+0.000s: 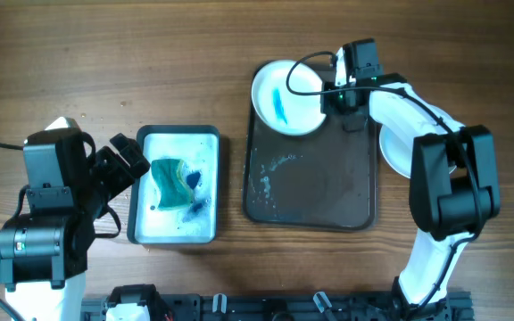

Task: Clean dirty plates on tray and stack at the side
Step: 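Carry the plate right and stack it on the cleaned plate, then grip the last stained plate rim on the tray with the right gripper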

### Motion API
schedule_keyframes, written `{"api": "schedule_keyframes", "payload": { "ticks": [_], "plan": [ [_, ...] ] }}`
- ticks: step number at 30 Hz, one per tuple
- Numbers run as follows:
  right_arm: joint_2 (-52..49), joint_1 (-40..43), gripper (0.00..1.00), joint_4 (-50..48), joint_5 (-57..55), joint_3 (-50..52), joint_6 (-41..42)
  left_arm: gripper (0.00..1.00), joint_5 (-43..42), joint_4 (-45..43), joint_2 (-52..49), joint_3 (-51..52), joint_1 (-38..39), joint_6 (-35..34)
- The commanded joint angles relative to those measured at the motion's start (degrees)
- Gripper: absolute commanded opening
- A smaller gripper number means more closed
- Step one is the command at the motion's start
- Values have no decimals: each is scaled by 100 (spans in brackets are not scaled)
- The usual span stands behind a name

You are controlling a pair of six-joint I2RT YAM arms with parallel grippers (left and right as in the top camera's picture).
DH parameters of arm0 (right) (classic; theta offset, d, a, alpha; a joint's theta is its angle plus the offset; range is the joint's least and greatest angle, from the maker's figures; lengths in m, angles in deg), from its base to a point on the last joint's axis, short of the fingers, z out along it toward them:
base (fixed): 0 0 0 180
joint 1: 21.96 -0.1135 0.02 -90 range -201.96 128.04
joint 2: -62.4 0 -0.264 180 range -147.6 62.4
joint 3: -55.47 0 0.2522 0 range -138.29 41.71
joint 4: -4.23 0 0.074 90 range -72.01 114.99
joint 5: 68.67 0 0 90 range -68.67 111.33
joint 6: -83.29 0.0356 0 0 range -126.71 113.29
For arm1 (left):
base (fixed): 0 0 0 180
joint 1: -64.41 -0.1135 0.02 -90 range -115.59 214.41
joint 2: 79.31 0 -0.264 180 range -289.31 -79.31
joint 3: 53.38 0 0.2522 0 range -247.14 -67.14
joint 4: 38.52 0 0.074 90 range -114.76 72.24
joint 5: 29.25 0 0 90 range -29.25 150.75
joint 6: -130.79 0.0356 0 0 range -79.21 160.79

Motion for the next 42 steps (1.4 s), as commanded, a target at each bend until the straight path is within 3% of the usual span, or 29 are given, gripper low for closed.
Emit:
{"api": "schedule_keyframes", "payload": {
  "ticks": [1, 9, 10, 11, 12, 13, 15, 17, 21, 22, 23, 24, 31, 42],
  "plan": [
    [704, 26, 4, 214, 46, -13, 271, 100, 57, -11, -7, -98, -39, -74],
    [1113, 26, 4, 820, 44, 79, -22, 100, 57, -11, -7, -98, -39, -74],
    [1108, 26, 19, 752, 42, 149, -122, 100, 57, -11, -7, -98, -39, -74],
    [1091, 26, 49, 634, 42, 238, -240, 100, 57, -11, -7, -98, -39, -74],
    [1051, 28, 64, 457, 44, 328, -367, 100, 57, -11, -7, -98, -39, -74],
    [997, 28, 72, 258, 46, 413, -483, 100, 57, -11, -7, -98, -39, -74],
    [835, 15, 77, -271, 50, 629, -627, 100, 57, -11, -7, -98, -39, -74],
    [597, 2, 74, -660, 173, 734, -625, 100, 57, -11, -7, -98, -39, -74],
    [133, 2, 56, -901, 616, 761, -605, 100, 57, -11, -7, -98, -42, -74],
    [35, 2, 39, -870, 708, 761, -603, 100, 57, -11, -7, -98, -39, -74],
    [-31, 2, 12, -813, 787, 761, -603, 100, 57, -11, -7, -98, -39, -74],
    [-66, 2, 4, -756, 876, 761, -599, 100, 57, -11, -7, -98, -39, -74],
    [883, 33, 4, 273, 879, 761, -109, 100, 57, -11, -7, -98, -39, -74],
    [3569, 33, 4, 2911, -221, 927, 737, 100, 46, -13, -7, -98, -39, -76]
  ]
}}
